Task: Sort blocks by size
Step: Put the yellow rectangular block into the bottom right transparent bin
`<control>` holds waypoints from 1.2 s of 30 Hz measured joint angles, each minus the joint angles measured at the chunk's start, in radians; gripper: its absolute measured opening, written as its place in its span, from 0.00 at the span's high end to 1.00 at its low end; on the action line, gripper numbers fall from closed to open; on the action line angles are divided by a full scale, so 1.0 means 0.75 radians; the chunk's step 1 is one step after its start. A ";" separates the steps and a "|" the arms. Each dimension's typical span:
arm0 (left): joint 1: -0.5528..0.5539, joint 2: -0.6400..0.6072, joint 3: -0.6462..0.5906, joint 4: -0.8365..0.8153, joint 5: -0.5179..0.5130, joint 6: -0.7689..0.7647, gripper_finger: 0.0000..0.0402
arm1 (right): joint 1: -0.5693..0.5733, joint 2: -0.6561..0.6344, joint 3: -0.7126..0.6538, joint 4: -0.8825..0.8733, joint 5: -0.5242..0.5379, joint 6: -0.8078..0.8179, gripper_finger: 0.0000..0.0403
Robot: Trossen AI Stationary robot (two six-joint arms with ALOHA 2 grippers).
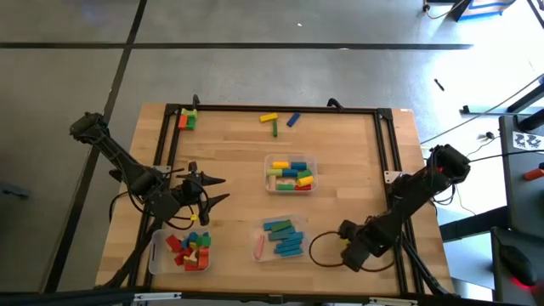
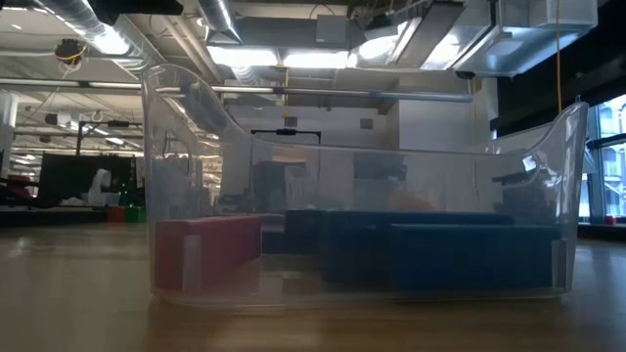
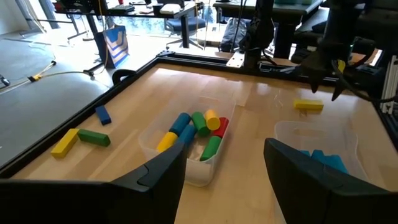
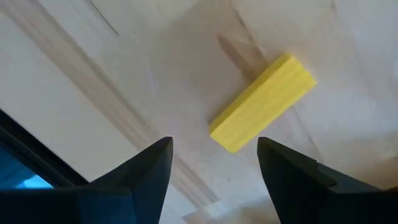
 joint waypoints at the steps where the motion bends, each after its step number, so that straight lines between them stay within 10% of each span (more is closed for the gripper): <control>1: 0.000 0.000 0.000 0.000 0.000 -0.002 0.48 | 0.007 0.000 -0.008 0.009 -0.001 0.018 0.41; 18: 0.000 0.000 0.000 0.000 0.000 -0.009 0.48 | 0.009 -0.006 -0.276 0.242 -0.032 0.365 0.45; 25: -0.001 0.000 0.000 0.000 0.000 -0.009 0.48 | 0.010 -0.007 -0.271 0.216 -0.005 0.229 0.77; 36: -0.001 0.000 0.000 0.003 0.000 -0.003 0.48 | -0.019 0.000 0.085 -0.093 0.197 -0.081 0.77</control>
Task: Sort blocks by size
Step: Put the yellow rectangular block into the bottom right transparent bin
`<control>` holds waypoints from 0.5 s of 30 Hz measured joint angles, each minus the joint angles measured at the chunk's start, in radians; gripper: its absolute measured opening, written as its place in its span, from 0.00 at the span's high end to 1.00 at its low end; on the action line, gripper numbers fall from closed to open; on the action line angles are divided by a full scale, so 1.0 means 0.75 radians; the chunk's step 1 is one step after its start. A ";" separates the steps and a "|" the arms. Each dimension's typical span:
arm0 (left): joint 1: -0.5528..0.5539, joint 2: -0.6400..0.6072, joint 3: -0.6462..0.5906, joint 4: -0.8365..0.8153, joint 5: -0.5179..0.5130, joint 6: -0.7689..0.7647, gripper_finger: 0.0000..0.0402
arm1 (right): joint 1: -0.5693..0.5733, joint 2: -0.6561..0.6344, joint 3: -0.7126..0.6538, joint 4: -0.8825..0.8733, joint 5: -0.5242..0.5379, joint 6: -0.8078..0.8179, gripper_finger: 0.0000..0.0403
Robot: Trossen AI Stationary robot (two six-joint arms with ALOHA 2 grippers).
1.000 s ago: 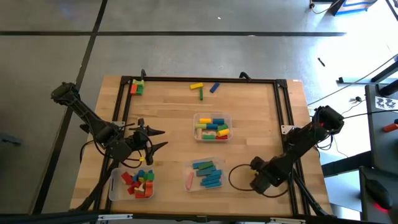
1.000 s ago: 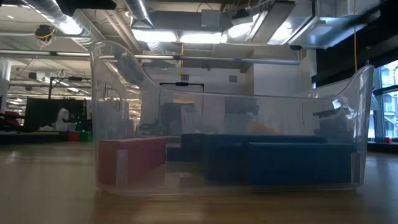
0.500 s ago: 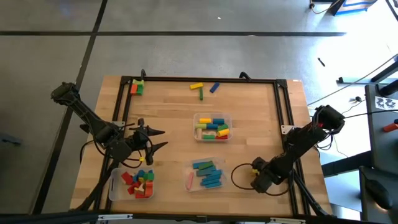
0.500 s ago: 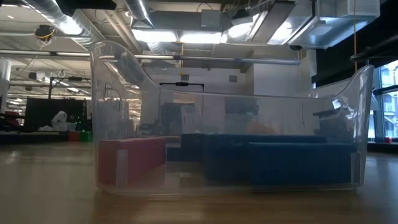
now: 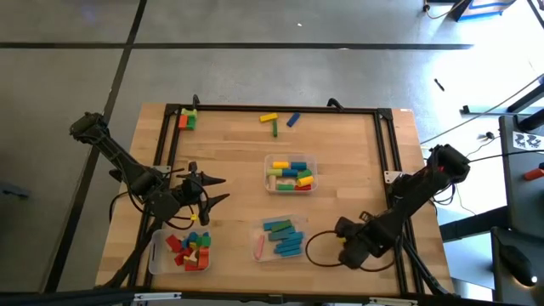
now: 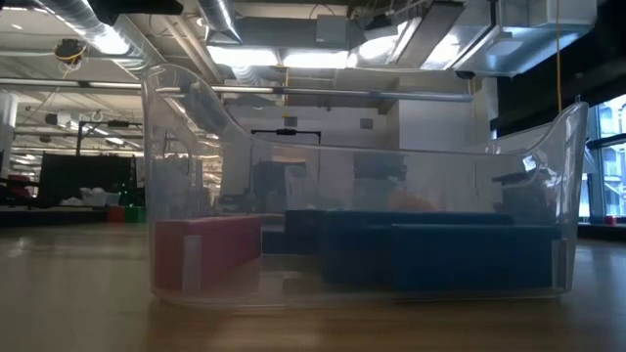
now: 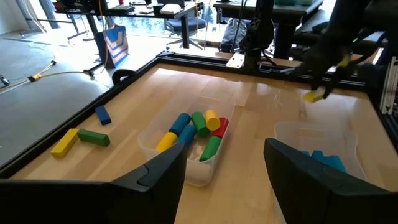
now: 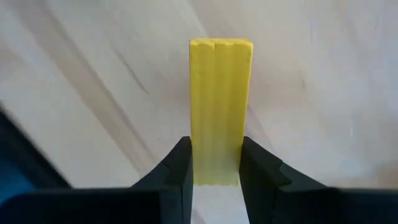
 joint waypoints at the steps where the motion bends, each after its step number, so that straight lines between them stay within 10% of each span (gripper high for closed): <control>1: 0.001 0.000 0.000 0.000 0.000 0.000 0.48 | -0.001 0.000 0.039 -0.009 0.043 -0.032 0.77; 15: 0.000 0.000 0.000 -0.001 0.000 0.002 0.48 | -0.065 0.013 0.263 0.387 0.577 -0.696 0.76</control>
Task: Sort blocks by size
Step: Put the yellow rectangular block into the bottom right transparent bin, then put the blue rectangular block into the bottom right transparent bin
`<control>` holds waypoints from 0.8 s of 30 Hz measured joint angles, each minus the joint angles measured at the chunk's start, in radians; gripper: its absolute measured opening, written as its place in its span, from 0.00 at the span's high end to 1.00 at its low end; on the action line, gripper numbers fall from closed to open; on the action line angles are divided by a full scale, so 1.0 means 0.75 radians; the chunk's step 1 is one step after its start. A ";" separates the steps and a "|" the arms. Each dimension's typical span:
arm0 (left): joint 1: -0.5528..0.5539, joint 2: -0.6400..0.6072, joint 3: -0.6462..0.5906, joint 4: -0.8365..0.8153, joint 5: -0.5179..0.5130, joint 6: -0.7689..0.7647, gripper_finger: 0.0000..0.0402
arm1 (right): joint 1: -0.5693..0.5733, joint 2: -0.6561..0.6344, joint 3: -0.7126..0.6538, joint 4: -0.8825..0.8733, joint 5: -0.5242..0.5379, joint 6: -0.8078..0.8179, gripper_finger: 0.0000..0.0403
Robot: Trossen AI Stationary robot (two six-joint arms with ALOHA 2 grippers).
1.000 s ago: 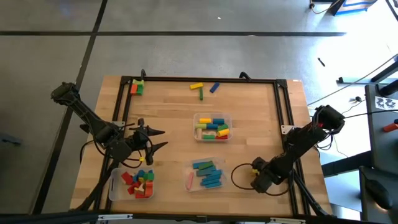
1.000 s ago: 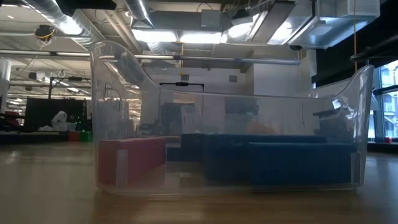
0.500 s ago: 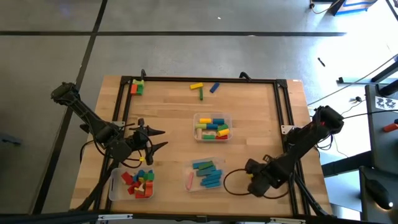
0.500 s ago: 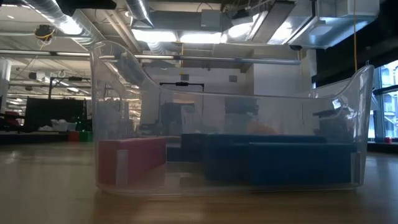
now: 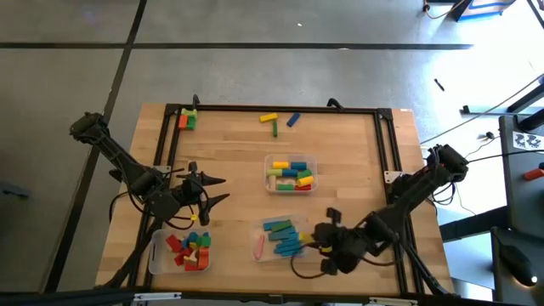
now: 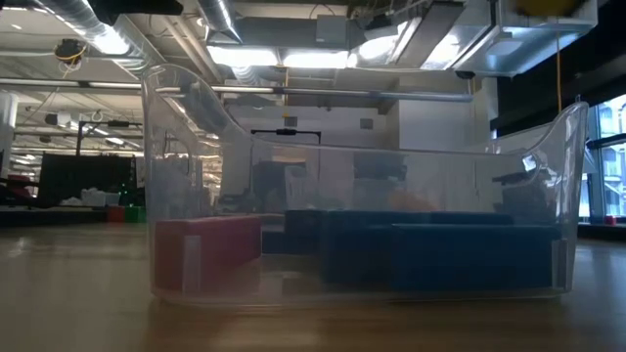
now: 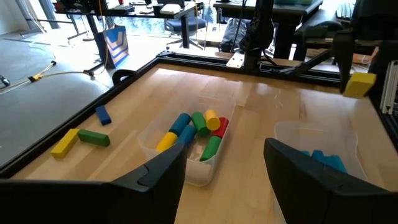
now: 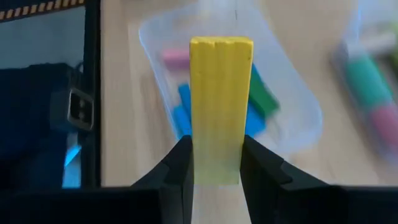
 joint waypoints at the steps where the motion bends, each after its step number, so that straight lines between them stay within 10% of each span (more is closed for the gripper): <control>1: 0.000 0.000 0.000 0.000 0.000 0.000 0.48 | -0.017 0.012 0.000 0.050 0.004 -0.057 0.76; 13: 0.000 0.000 0.000 0.000 0.000 0.003 0.48 | -0.218 0.204 -0.001 0.415 -0.127 -0.482 0.73; 24: 0.000 0.000 0.000 0.001 0.000 0.005 0.48 | -0.312 0.237 -0.001 0.348 -0.261 -0.484 0.37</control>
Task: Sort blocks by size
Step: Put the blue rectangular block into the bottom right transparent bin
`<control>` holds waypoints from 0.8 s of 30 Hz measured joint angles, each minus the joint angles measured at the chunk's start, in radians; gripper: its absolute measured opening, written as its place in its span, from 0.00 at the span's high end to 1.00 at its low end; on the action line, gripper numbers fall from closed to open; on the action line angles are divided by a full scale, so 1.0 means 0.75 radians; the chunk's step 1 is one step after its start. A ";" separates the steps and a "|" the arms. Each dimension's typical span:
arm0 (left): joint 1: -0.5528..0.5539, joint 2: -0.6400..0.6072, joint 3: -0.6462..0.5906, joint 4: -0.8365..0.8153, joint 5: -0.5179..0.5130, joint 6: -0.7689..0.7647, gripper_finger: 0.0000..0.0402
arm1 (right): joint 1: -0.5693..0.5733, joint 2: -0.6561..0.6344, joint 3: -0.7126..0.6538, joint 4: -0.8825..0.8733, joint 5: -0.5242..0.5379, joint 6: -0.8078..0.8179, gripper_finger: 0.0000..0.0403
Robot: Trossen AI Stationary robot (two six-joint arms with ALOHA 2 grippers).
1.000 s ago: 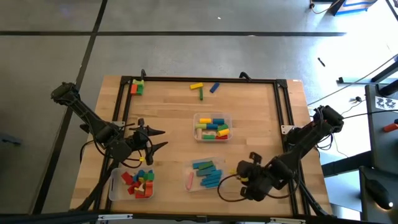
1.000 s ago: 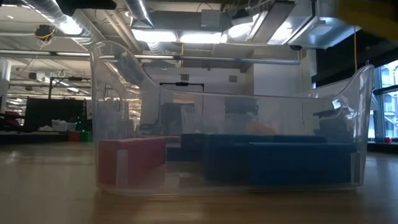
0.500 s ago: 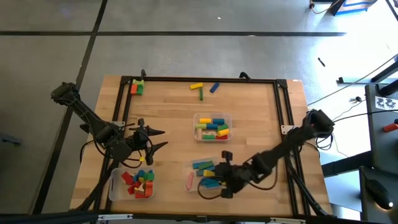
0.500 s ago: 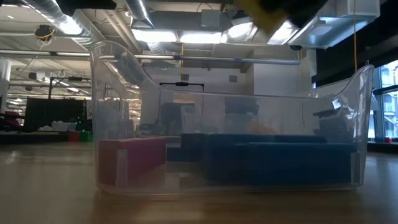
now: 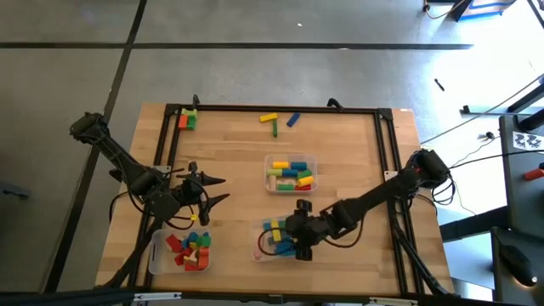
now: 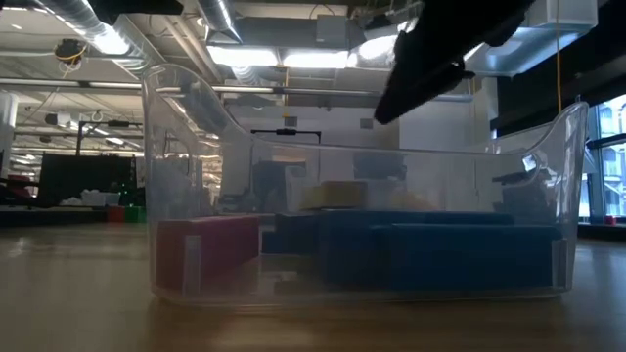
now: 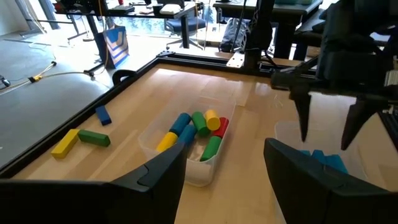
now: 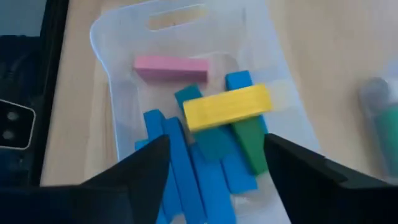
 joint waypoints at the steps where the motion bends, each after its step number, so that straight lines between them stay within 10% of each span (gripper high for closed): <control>1: 0.000 0.000 0.000 0.000 0.000 -0.001 0.48 | 0.000 -0.015 0.000 -0.025 0.003 0.001 0.35; 24: 0.367 0.213 0.000 0.127 0.254 0.017 0.48 | 0.178 -0.259 -0.097 -0.399 0.350 0.097 0.43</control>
